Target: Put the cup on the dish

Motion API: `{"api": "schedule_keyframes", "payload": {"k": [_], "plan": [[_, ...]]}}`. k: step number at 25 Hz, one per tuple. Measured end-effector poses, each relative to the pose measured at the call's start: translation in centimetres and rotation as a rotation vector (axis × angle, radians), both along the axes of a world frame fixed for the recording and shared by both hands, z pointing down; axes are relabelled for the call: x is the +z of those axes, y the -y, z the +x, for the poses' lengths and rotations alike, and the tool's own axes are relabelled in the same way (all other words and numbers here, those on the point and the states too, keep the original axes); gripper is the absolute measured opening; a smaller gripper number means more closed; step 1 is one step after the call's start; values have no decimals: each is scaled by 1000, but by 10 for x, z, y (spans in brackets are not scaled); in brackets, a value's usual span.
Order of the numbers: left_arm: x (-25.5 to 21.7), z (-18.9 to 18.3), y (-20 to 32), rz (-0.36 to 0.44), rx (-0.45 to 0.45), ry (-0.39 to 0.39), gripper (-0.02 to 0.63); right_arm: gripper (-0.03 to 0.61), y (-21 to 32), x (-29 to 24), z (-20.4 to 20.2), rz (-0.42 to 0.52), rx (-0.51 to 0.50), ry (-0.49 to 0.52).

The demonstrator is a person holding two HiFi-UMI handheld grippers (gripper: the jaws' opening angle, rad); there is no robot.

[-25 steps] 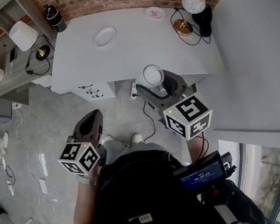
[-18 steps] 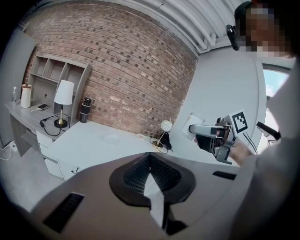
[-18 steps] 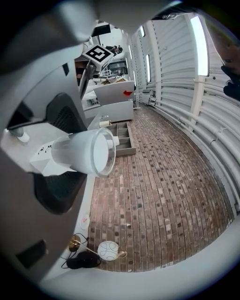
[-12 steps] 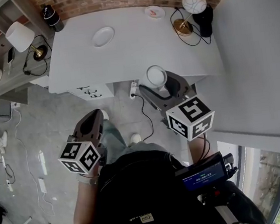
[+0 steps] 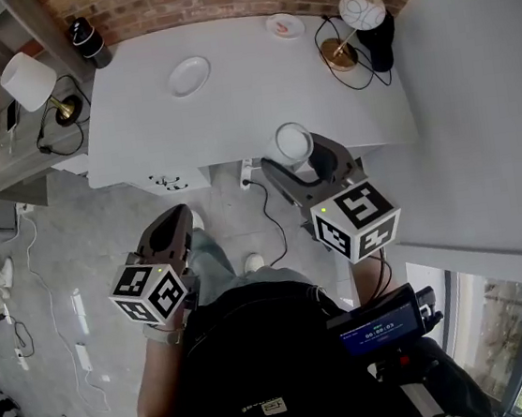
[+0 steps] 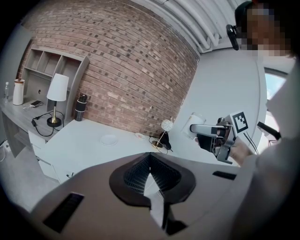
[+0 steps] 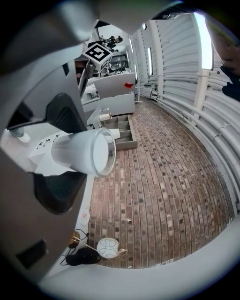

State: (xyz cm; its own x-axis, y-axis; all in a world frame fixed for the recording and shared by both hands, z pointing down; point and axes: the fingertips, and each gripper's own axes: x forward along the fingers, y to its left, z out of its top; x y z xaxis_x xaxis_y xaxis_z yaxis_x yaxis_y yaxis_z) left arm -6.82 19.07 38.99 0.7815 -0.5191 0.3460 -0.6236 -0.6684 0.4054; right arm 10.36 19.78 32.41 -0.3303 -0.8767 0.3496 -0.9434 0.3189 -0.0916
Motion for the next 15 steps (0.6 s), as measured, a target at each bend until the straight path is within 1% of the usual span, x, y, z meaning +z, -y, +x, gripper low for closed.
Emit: {"api": "schedule_keyframes", "payload": {"k": [4, 10, 15], "plan": [[1, -5, 26, -4, 26, 4, 5, 258, 22, 0, -5, -7, 24, 1], [-6, -11, 79, 5, 69, 6, 5, 258, 66, -1, -12, -10, 69, 8], [-3, -19, 124, -5, 92, 6, 5, 258, 109, 1, -16, -11, 109, 17]]}}
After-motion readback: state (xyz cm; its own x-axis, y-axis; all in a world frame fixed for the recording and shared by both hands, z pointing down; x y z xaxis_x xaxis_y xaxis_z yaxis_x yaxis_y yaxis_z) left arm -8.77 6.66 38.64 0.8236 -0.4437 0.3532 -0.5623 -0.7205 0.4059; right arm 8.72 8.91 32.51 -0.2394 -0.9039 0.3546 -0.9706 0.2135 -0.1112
